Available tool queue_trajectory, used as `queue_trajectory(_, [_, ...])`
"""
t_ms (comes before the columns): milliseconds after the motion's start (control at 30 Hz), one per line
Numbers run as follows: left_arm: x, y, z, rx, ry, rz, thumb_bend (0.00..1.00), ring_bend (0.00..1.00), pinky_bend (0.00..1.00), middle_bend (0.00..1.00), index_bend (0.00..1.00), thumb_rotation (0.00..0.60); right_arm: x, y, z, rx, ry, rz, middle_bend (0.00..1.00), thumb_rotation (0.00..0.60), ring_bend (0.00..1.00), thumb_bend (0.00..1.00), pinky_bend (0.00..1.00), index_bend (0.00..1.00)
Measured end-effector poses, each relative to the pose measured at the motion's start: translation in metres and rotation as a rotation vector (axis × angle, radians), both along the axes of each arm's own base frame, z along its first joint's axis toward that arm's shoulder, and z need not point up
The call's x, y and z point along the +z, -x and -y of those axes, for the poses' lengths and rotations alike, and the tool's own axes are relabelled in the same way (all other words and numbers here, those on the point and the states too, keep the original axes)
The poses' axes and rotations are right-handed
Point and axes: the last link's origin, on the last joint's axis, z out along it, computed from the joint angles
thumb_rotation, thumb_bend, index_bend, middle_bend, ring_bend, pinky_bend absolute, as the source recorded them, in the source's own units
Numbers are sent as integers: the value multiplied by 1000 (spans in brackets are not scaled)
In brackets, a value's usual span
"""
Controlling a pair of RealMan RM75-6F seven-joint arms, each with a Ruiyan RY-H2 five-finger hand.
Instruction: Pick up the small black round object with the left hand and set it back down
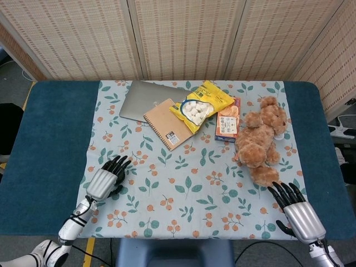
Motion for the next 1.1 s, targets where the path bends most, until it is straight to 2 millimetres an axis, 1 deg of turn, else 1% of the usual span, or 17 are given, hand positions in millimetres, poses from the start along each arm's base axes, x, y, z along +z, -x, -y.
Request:
queue_trajectory(133, [6,-8,9,16,56,20,317,0,159,0,0,600,0,0,-1,1,0,-1,0,600,0,156,0,0])
queue_trajectory(233, [17,-12,12,17,57,34,320,0,156,0,0,600,-1,0,-1,2,-1,-1,0,600,0,156,0,0])
queue_trajectory(400, [28,-13,8,50,42,66,319,0,151,0,0,600,-1,-1,-2,5,-2,-2,0,600,0,156,0,0])
queue_trajectory(500, [37,-11,2,81,33,72,320,0,143,0,0,600,-1,-1,-2,8,-4,0,0,600,0,156,0,0])
queue_trajectory(700, [48,-13,-4,74,-16,84,320,0,123,0,0,600,1,-2,-4,16,0,5,0,600,0,155,0,0])
queue_trajectory(767, [50,-13,-5,66,-33,84,317,0,121,19,0,600,2,-2,-5,18,0,6,0,600,0,156,0,0])
queue_trajectory(833, [53,-15,-5,57,-54,94,314,11,122,65,0,600,2,-2,-5,19,-1,7,0,600,0,156,0,0])
queue_trajectory(900, [55,-16,-4,48,-72,113,313,17,124,85,0,600,2,-2,-5,21,-3,8,0,600,0,155,0,0])
queue_trajectory(1100, [60,-18,-5,33,-93,125,313,0,116,77,10,600,3,-3,-8,28,-7,13,0,600,0,156,0,0])
